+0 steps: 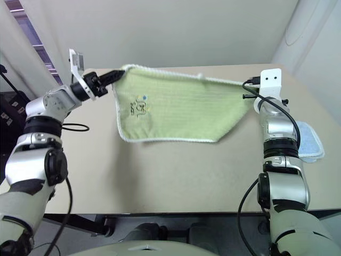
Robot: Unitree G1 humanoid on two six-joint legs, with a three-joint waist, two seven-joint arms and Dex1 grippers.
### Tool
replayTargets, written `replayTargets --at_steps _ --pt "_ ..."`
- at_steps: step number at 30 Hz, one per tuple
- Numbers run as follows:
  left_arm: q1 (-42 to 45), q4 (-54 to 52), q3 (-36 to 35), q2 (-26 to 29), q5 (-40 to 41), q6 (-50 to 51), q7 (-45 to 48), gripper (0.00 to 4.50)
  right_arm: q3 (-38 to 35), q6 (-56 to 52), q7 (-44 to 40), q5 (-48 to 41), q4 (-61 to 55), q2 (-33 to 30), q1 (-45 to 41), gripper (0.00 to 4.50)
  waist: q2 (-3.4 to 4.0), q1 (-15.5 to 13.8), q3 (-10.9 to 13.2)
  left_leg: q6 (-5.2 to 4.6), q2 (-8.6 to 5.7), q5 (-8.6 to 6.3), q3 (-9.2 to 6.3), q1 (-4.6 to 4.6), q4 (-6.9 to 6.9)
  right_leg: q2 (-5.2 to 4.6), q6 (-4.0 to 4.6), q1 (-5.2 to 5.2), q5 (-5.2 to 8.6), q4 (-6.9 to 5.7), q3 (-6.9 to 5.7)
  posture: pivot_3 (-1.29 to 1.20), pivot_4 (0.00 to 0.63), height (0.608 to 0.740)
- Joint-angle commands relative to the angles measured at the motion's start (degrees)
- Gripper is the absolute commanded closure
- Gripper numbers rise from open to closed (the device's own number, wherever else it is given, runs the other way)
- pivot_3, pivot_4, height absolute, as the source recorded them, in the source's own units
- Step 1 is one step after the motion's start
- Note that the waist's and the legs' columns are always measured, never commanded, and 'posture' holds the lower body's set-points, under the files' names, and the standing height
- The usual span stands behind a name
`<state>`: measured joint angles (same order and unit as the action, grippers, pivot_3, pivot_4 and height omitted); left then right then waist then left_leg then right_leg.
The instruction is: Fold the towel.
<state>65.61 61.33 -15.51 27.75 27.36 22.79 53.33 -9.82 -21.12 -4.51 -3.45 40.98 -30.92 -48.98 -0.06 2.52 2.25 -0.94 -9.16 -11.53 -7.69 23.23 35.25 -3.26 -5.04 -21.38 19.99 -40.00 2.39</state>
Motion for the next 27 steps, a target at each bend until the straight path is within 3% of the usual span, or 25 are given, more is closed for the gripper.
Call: replayTargets --at_steps 1,7,12,16,21,27 --pt "5.08 7.81 -3.62 -1.54 -1.72 -10.82 -9.51 4.46 -1.57 5.04 0.17 0.25 4.82 -1.99 -5.96 4.50 -0.04 0.02 0.02 0.01 0.00 0.00 0.00 0.01 0.00 -0.01 0.00 0.00 0.00 0.00 0.00 0.00 0.000 0.740" --pt "9.81 13.79 -6.51 -4.09 -3.85 -20.84 -18.59 4.46 0.03 19.23 0.50 2.26 17.75 -2.26 -16.55 4.50 -0.25 0.38 0.16 0.19 0.00 0.12 0.02 0.21 -0.05 -0.01 -0.01 -0.04 -0.01 -0.05 0.00 0.00 0.000 0.740" --pt "9.08 14.23 -6.80 -3.43 -5.87 -23.24 -15.79 4.46 4.38 20.26 -12.10 3.95 18.31 -2.28 -15.20 4.50 -0.34 1.33 0.15 0.23 0.00 0.14 0.01 0.25 -0.13 -0.01 -0.04 -0.07 0.01 -0.01 -0.01 0.00 0.000 0.740" --pt "6.04 13.64 -6.20 -1.81 -7.14 -22.80 -9.68 4.46 5.02 21.06 -19.81 2.51 6.54 -3.52 -4.74 4.50 -0.47 1.57 0.09 0.22 -0.01 0.14 -0.01 0.26 -0.05 -0.01 -0.05 -0.02 0.01 0.00 -0.04 0.00 0.000 0.740" --pt "-0.75 10.68 -3.40 1.15 -8.66 -18.02 7.11 4.46 2.12 8.68 -30.10 -4.12 -21.11 -7.49 15.21 4.50 -0.46 1.47 0.09 0.14 -0.01 0.09 -0.08 0.26 -0.02 0.00 -0.05 -0.06 0.01 -0.10 -0.07 0.00 0.000 0.740" --pt "-10.08 0.82 0.82 7.20 -9.49 -11.30 23.46 4.46 -4.53 -4.84 -35.96 -12.67 -44.47 -12.81 32.43 4.50 -0.46 1.41 0.11 0.01 0.01 0.00 -0.10 0.26 0.00 0.02 -0.01 -0.08 -0.01 -0.13 -0.08 0.00 0.000 0.740"
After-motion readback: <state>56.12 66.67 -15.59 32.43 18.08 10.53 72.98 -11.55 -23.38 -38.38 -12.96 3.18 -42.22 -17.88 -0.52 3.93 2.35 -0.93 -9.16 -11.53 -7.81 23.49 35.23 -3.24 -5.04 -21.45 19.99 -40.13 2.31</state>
